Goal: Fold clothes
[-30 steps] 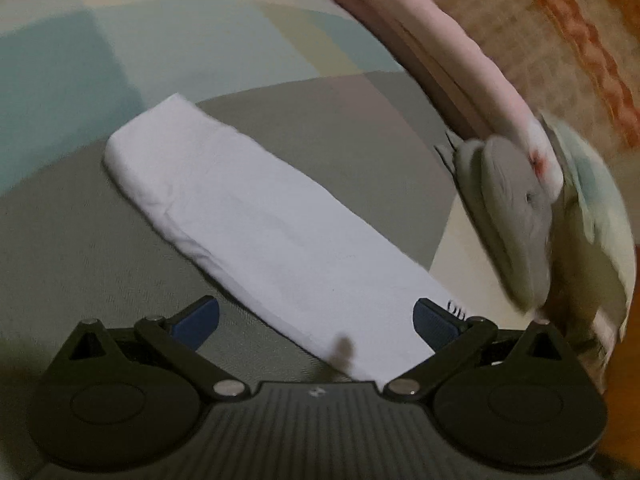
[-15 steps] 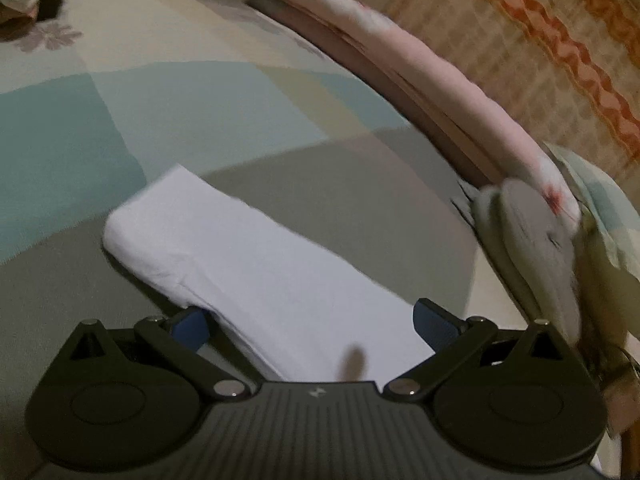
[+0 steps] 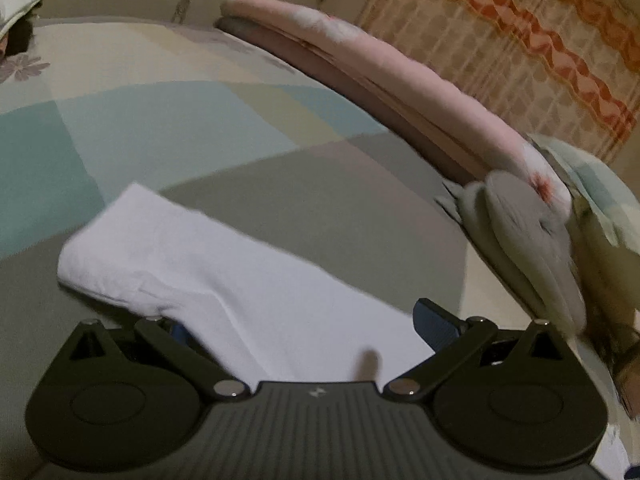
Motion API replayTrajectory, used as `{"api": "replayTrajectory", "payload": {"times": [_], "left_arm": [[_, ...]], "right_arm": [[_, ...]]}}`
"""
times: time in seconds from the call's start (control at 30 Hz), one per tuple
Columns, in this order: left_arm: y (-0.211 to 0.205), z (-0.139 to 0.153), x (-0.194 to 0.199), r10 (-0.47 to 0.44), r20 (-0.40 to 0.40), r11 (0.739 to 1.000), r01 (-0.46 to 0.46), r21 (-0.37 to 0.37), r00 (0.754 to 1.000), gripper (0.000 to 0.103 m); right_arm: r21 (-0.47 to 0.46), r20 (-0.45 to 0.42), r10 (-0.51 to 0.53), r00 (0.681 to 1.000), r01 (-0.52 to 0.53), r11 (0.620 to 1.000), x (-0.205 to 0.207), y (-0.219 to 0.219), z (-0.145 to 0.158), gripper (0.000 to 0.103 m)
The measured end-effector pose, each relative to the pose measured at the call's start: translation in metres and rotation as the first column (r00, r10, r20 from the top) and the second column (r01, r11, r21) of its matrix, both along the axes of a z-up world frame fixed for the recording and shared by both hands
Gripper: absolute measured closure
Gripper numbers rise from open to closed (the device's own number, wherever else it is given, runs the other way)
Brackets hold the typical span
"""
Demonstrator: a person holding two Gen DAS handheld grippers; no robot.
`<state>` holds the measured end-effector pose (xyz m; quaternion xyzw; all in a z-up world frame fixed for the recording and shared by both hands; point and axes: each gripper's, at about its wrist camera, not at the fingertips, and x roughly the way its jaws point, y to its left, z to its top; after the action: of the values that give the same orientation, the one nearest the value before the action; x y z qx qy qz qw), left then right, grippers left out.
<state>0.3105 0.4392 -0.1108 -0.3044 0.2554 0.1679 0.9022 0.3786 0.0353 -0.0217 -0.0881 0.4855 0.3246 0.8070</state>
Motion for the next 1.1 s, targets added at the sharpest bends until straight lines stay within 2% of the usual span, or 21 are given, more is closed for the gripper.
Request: {"api": "replayTrajectory", "payload": {"times": [0.13, 0.23, 0.33, 0.5, 0.53, 0.6, 0.7, 0.77, 0.83, 1.0, 1.1], "left_arm": [[-0.009, 0.000, -0.007, 0.023, 0.012, 1.000, -0.023, -0.021, 1.000, 0.001], [-0.014, -0.001, 0.008, 0.002, -0.012, 0.998, -0.001, 0.059, 1.000, 0.001], [-0.002, -0.001, 0.022, 0.013, 0.005, 1.000, -0.013, 0.025, 1.000, 0.001], [-0.003, 0.008, 0.016, 0.039, 0.024, 0.997, -0.038, -0.064, 0.999, 0.001], [-0.008, 0.012, 0.013, 0.035, 0.036, 0.998, -0.032, -0.061, 0.999, 0.001], [-0.016, 0.021, 0.011, 0.020, 0.058, 1.000, -0.019, -0.009, 0.998, 0.001], [-0.016, 0.020, 0.024, -0.020, 0.054, 0.999, 0.018, 0.029, 0.998, 0.001], [-0.010, 0.012, 0.034, -0.004, 0.012, 1.000, 0.004, -0.004, 1.000, 0.001], [-0.011, 0.014, 0.035, 0.014, 0.015, 1.000, -0.014, -0.021, 1.000, 0.001], [-0.026, 0.035, 0.028, -0.004, 0.078, 1.000, 0.003, 0.001, 0.997, 0.001], [-0.037, 0.053, 0.029, -0.037, 0.120, 0.999, 0.032, 0.044, 0.992, 0.001]], "right_arm": [[-0.008, 0.005, -0.008, 1.000, 0.008, 1.000, 0.002, -0.004, 0.001, 0.000], [-0.006, -0.005, -0.017, 1.000, 0.017, 1.000, 0.003, -0.005, 0.000, 0.000], [-0.003, 0.005, -0.008, 1.000, 0.008, 1.000, 0.001, 0.000, -0.001, 0.000], [0.036, -0.008, -0.029, 1.000, 0.030, 0.999, -0.001, 0.007, 0.004, 0.000], [0.042, -0.008, -0.031, 0.999, 0.031, 0.999, -0.002, 0.008, 0.005, 0.000], [0.051, -0.007, -0.027, 1.000, 0.027, 0.998, -0.005, 0.010, 0.005, 0.000], [0.047, 0.001, -0.014, 1.000, 0.014, 0.999, -0.010, 0.012, 0.004, 0.000], [0.048, 0.002, -0.016, 1.000, 0.016, 0.999, -0.012, 0.012, 0.003, 0.000], [0.057, 0.003, -0.029, 1.000, 0.029, 0.998, -0.013, 0.010, 0.003, 0.000], [0.051, 0.001, -0.035, 0.999, 0.035, 0.998, -0.022, 0.001, 0.000, 0.000], [0.026, 0.011, -0.019, 1.000, 0.019, 0.999, -0.029, -0.004, -0.004, 0.000]]}}
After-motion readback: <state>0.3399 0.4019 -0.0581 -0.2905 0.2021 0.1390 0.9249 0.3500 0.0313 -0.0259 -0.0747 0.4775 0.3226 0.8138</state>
